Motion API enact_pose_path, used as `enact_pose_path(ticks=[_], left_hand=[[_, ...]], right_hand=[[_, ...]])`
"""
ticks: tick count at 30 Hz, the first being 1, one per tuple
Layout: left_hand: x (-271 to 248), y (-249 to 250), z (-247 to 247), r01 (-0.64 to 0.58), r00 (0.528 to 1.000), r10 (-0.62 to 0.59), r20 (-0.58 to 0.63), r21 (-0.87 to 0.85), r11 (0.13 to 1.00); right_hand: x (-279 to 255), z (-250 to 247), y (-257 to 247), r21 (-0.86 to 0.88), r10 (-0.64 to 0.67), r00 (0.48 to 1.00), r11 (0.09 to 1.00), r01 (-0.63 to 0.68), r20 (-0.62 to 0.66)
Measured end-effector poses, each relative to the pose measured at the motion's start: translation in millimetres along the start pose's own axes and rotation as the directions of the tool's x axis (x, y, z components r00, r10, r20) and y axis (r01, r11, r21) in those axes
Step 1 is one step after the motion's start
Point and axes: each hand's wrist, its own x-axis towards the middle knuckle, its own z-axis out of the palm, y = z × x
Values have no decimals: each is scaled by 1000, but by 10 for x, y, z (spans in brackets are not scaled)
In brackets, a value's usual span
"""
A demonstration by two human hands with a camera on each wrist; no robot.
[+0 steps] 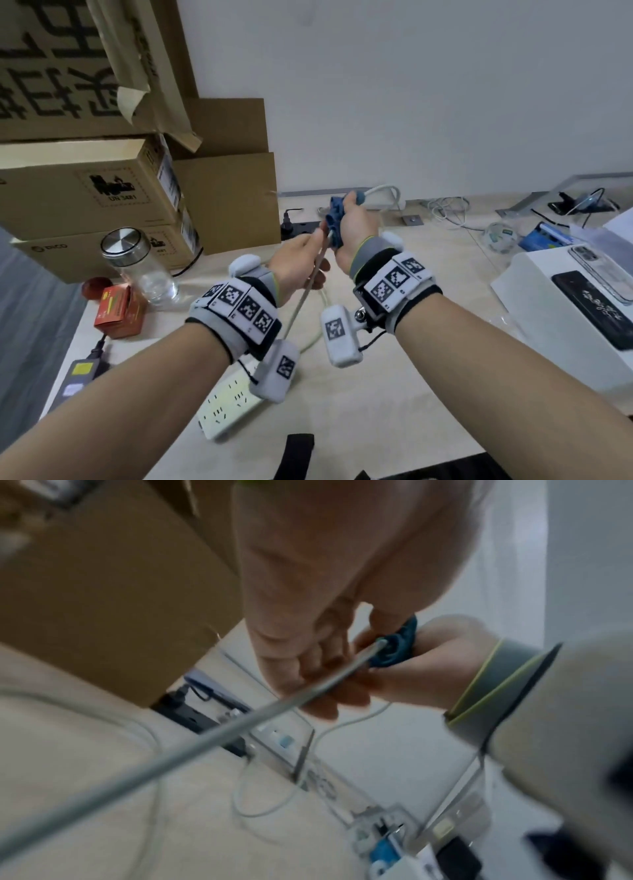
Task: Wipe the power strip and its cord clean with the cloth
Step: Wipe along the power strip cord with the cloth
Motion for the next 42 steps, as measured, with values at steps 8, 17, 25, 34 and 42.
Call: enact_pose_path(ticks=[8, 17, 25, 34, 42], left_hand=[[-112, -135, 53, -227, 946, 270, -178, 230, 946], [-253, -79, -286, -396, 910, 413, 37, 374, 838], [-78, -358, -925, -183, 983, 183, 32, 322, 929], [78, -196, -303, -166, 974, 222, -45, 523, 836], [121, -92, -36, -325, 849, 509, -146, 615, 718]], right_hand=[[128, -200, -107, 130, 76, 996, 989, -68, -55], [191, -328, -523, 219, 226, 969, 955, -200, -101], [366, -472, -554, 182, 141, 979, 977, -114, -144], [77, -31, -200, -8, -83, 994, 997, 83, -77], [46, 13, 163, -181, -31, 995, 983, 14, -95]])
